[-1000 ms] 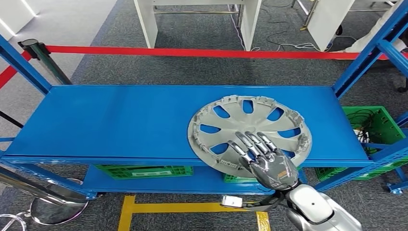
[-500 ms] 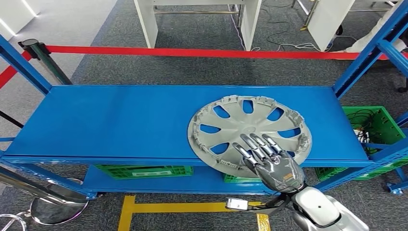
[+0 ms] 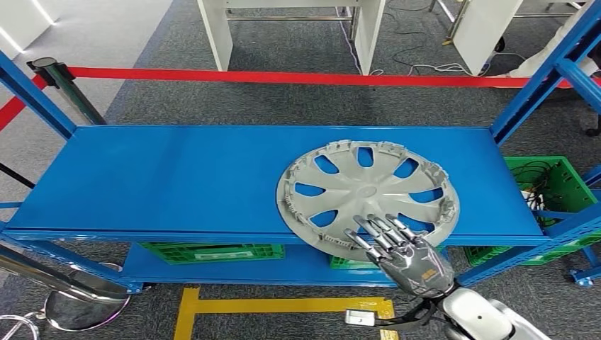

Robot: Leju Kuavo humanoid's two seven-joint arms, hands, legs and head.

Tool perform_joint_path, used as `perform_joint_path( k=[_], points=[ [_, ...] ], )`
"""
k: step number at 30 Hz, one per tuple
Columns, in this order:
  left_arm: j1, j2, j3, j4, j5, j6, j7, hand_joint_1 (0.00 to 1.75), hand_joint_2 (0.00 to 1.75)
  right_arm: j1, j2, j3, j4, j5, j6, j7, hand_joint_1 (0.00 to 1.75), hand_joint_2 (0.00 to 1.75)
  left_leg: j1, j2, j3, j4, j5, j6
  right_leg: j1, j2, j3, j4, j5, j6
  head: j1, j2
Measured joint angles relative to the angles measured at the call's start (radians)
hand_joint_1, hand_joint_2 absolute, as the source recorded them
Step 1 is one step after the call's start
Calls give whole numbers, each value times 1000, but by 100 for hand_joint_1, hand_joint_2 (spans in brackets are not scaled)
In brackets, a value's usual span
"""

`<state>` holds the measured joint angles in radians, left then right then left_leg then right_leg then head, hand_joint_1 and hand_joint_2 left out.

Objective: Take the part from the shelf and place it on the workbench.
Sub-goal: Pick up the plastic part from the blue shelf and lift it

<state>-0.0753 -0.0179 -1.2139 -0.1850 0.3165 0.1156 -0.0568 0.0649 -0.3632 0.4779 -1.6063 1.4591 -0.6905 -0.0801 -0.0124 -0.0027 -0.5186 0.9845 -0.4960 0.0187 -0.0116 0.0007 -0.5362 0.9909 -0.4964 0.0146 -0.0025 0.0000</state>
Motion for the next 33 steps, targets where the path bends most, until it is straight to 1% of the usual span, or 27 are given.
perform_joint_path(
  k=[5,12,27,33],
  points=[
    [0,0,0,0,3,-1,0,0,0,10,-19,27,9,4,3,-3,0,175,0,0,0,0,0,0,0,0,0,0,0,0,0,0],
    [0,1,2,0,7,-4,-1,0,0,21,-54,75,23,-10,38,-25,0,175,0,0,0,0,0,0,0,0,0,0,0,0,0,0],
    [2,9,13,0,17,-4,-12,0,0,51,-190,157,20,-57,87,16,0,175,0,0,0,0,0,0,0,0,0,0,0,0,0,0],
    [3,10,13,0,16,-3,-12,0,0,44,-202,184,25,-66,89,17,0,175,0,0,0,0,0,0,0,0,0,0,0,0,0,0]
  ],
)
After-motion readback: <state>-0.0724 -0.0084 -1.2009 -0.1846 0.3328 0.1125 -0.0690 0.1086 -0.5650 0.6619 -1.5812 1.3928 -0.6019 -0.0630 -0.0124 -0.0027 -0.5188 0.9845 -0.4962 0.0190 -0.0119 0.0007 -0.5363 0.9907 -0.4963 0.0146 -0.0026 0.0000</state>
